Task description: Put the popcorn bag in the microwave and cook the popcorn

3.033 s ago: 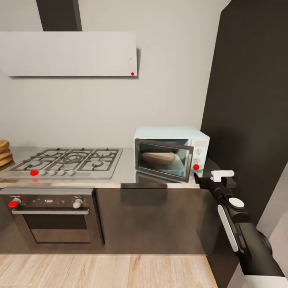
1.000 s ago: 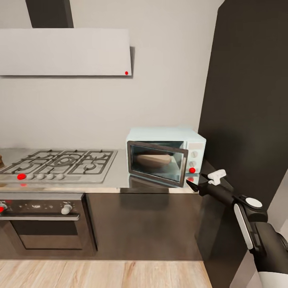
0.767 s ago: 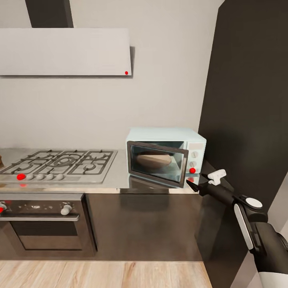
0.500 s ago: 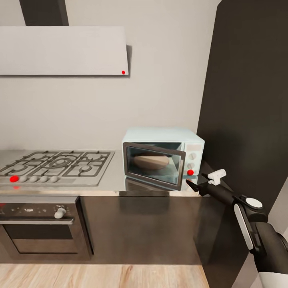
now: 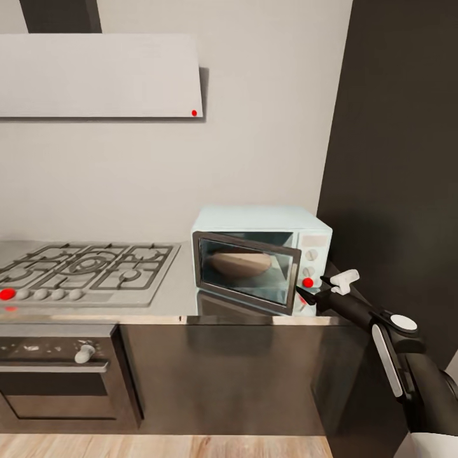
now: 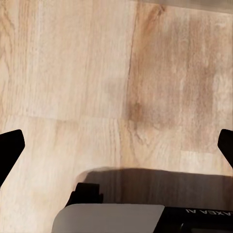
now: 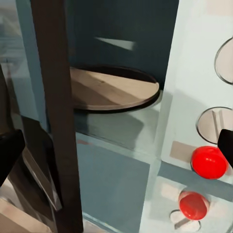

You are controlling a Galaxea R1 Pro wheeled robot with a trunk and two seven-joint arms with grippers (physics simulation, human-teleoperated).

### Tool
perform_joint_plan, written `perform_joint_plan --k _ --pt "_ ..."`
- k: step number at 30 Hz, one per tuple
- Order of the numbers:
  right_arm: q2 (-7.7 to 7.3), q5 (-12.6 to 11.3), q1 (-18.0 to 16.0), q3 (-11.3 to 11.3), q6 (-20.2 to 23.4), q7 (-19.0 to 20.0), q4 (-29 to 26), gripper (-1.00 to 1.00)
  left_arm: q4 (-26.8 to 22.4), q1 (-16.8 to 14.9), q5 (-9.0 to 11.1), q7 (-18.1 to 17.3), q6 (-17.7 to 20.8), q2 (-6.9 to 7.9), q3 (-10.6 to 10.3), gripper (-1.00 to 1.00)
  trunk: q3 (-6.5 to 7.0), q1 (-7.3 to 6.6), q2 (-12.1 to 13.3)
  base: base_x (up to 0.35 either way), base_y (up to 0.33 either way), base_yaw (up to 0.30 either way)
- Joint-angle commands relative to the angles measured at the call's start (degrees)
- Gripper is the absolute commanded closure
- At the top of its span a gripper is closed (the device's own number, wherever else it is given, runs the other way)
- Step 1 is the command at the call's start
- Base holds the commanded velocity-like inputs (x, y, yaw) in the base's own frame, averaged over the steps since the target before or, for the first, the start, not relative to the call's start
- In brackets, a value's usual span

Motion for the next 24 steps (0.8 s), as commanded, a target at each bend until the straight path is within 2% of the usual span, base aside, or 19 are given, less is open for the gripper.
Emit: perform_joint_plan --k 1,10,15,24 --pt "0.0 -0.07 -0.05 -0.08 0.44 0.26 -0.05 -1.0 0.04 -0.04 0.07 -0.03 -0.17 -0.04 0.27 -1.0 -0.06 0.0 -0.03 0.012 0.0 0.0" --pt "0.0 -0.07 -0.05 -0.08 0.44 0.32 -0.05 -1.0 0.04 -0.04 0.05 -0.03 -0.18 -0.04 0.26 -1.0 -0.06 0.0 -0.03 0.001 -0.003 0.0" --pt "0.0 -0.07 -0.05 -0.08 0.44 0.35 -0.05 -1.0 0.04 -0.04 -0.04 -0.03 -0.18 -0.04 0.33 -1.0 -0.06 0.0 -0.03 0.0 -0.188 0.0" --pt "0.0 -0.04 -0.05 -0.08 0.44 0.35 -0.05 -1.0 0.04 -0.04 0.13 -0.03 -0.17 -0.04 0.38 -1.0 -0.06 0.0 -0.03 0.037 -0.013 0.0"
